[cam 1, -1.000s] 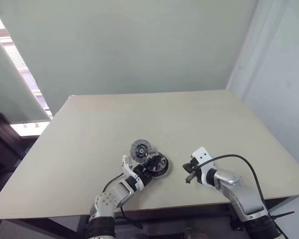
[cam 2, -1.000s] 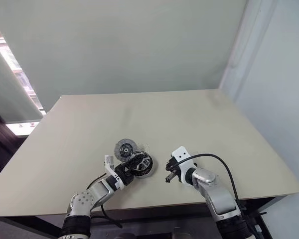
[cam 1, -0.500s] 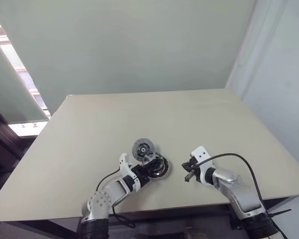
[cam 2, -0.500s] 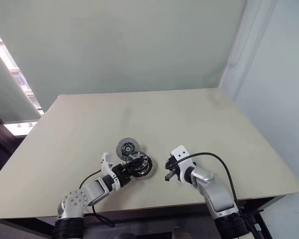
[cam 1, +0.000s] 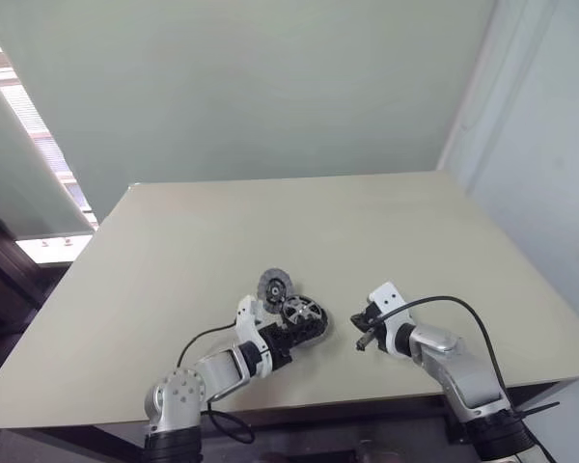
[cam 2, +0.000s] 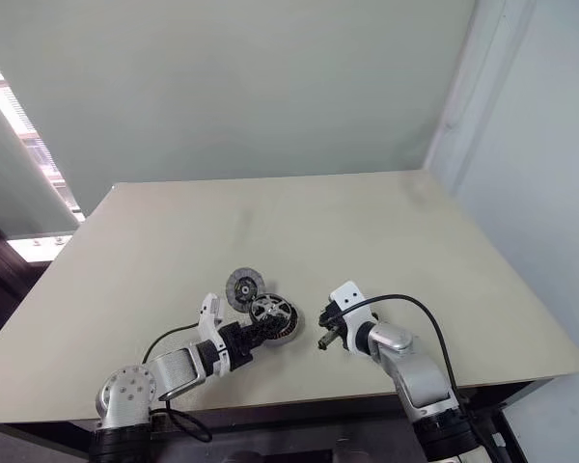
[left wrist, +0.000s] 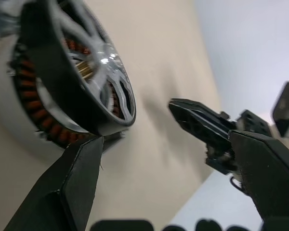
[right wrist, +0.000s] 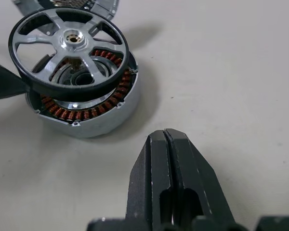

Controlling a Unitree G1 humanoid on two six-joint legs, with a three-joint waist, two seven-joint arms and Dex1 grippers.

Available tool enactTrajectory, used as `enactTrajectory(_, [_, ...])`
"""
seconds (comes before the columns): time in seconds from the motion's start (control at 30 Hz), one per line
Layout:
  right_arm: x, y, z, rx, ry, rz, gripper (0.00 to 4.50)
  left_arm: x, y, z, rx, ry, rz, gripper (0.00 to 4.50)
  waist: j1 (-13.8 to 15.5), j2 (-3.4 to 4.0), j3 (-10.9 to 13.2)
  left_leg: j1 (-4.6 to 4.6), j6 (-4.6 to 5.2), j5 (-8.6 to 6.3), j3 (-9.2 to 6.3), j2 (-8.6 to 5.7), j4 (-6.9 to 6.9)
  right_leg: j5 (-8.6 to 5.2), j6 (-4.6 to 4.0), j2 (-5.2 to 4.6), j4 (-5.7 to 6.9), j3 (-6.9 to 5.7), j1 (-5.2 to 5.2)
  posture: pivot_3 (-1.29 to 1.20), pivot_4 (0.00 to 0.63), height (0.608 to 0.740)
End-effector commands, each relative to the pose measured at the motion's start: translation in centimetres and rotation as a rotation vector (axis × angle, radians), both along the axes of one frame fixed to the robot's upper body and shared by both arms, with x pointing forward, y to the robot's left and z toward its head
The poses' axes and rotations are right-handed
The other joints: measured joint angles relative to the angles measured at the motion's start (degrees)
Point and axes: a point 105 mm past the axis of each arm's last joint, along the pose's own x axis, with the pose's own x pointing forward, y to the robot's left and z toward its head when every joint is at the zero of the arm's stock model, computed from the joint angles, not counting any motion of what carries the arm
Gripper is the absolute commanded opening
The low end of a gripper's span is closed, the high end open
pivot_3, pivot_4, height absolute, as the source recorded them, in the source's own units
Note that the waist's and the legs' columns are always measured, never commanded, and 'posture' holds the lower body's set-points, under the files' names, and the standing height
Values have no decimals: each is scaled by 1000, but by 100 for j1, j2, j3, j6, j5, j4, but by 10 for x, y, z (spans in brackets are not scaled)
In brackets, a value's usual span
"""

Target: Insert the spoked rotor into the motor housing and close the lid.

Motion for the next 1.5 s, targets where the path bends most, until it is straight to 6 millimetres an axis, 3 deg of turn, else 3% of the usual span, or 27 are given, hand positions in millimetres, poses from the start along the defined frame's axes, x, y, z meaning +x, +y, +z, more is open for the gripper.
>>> enactTrajectory(0.03, [4, 4, 13, 21, -53, 15, 0, -3, -5, 26, -21, -85, -47, 4482, 1, -1, 1, 0, 0, 0, 0, 0, 0, 0, 0, 0, 0, 0, 0, 0, 0, 740])
enactTrajectory(0.2, [3, 5, 12, 20, -51, 16, 0, -22, 1, 26, 23, -68, -104, 4482, -4, 0, 1, 1, 0, 0, 2, 1, -3, 0, 0, 0, 0, 3, -2, 0, 0, 740])
enactTrajectory(0.37, [3, 5, 11, 21, -45, 16, 0, -31, 28, 13, 102, -13, -75, 4482, 1, 1, 2, 1, 0, 0, -1, 1, -4, 0, -1, 0, 1, 1, -3, 0, 0, 740])
enactTrajectory(0.53, [4, 4, 11, 23, -42, 14, 0, -32, 51, 15, 127, -46, -25, 4482, 1, 2, 2, 1, -2, 0, 0, 1, -1, -1, -2, -1, 1, 2, -3, 0, 0, 740])
enactTrajectory(0.7, [7, 6, 18, 89, -66, -13, 0, -23, 77, 31, 103, -247, 100, 4482, -1, 2, 3, 0, -3, -1, 2, 1, -9, -1, -3, -3, -1, 2, -8, 0, 0, 740])
enactTrajectory(0.9, [5, 33, 34, 243, -111, 4, 0, -17, 106, 22, 437, -603, 163, 4482, 4, 8, 4, 4, -7, 2, 15, 5, -34, -7, -12, -2, -4, 11, -15, 0, 0, 740])
enactTrajectory(1.1, [10, 63, 26, 202, -122, 52, 0, -11, 114, 19, 414, -652, 294, 4482, 1, -1, 3, -3, -4, 1, 12, 3, -32, -6, -11, -7, -11, 9, -16, 0, 0, 740])
enactTrajectory(1.2, [19, 72, 21, 183, -125, 49, 0, -11, 108, 17, 376, -625, 306, 3942, 0, 0, 3, -1, -3, 2, 12, 4, -31, -6, -11, -5, -5, 8, -17, 0, 0, 740])
enactTrajectory(1.37, [28, 79, 9, 153, -120, 47, 0, -6, 109, 19, 361, -616, 337, 2148, 0, 0, 3, 1, -2, 3, 7, 7, -33, -6, -10, 0, -3, 3, -16, 0, 0, 740])
enactTrajectory(1.5, [20, 78, -26, 66, -30, 75, 0, -3, 110, 19, 366, -607, 360, 675, -1, 0, 3, 2, -2, 3, 8, 5, -32, -5, -10, -1, -4, 5, -12, 0, 0, 740])
